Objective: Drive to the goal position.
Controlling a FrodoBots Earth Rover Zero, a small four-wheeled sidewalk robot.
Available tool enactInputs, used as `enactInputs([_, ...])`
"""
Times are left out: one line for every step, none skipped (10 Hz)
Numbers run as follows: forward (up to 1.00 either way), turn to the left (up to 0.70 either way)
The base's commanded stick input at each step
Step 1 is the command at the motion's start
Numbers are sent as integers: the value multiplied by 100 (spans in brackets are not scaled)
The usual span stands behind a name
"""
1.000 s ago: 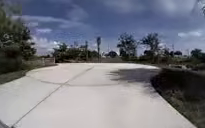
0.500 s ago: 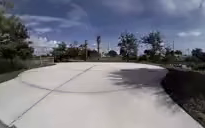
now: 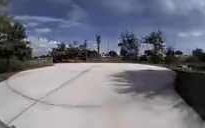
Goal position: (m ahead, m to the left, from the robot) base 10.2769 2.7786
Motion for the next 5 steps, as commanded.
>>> enactInputs([85,0])
enactInputs([85,0])
enactInputs([85,0])
enactInputs([85,0])
enactInputs([85,0])
